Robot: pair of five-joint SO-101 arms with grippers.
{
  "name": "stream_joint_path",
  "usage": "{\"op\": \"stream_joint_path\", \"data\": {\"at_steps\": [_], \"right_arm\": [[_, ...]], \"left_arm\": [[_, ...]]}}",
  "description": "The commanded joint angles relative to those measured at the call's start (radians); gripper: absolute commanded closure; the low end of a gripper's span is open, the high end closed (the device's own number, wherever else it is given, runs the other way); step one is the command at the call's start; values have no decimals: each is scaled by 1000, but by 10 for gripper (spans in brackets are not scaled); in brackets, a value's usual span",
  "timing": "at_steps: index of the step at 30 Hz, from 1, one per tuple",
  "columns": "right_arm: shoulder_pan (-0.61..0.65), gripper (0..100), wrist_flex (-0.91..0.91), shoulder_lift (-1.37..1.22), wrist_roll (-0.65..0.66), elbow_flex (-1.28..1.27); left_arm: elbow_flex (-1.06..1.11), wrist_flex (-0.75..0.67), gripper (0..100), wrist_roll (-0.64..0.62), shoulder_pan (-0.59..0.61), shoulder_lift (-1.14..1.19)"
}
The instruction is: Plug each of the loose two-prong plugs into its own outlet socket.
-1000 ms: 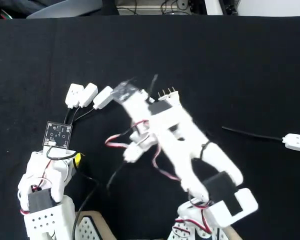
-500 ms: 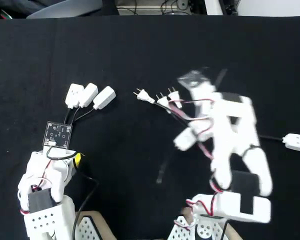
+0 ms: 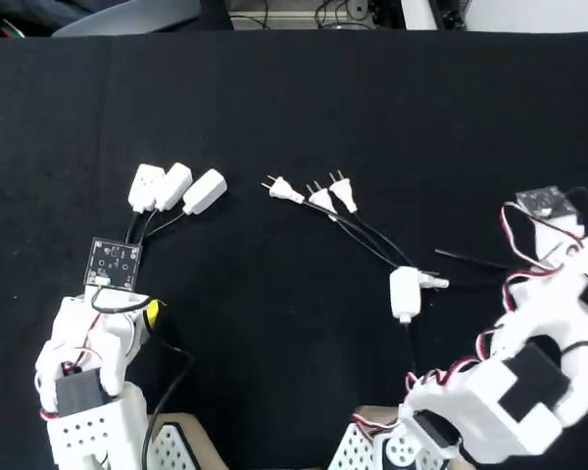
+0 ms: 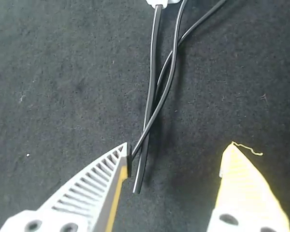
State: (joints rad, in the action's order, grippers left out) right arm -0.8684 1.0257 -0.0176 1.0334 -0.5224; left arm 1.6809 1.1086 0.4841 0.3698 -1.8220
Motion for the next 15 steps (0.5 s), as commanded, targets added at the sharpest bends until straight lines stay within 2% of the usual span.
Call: {"op": "stream_joint_path", "data": {"at_steps": [1, 3, 6, 8, 11, 15], "right_arm": [[-21, 986, -8, -4, 6, 47], [-8, 973, 23, 7, -11, 62], [29, 858, 147, 44, -91, 108], [75, 794, 281, 85, -98, 154], [166, 780, 491, 168, -130, 225], [328, 776, 684, 297, -282, 260]], "left_arm": [[18, -17, 701, -6, 10, -5], [18, -17, 701, -6, 10, -5], [18, -17, 701, -6, 10, -5], [18, -17, 701, -6, 10, -5], [18, -17, 701, -6, 10, -5], [18, -17, 701, -6, 10, -3]]}}
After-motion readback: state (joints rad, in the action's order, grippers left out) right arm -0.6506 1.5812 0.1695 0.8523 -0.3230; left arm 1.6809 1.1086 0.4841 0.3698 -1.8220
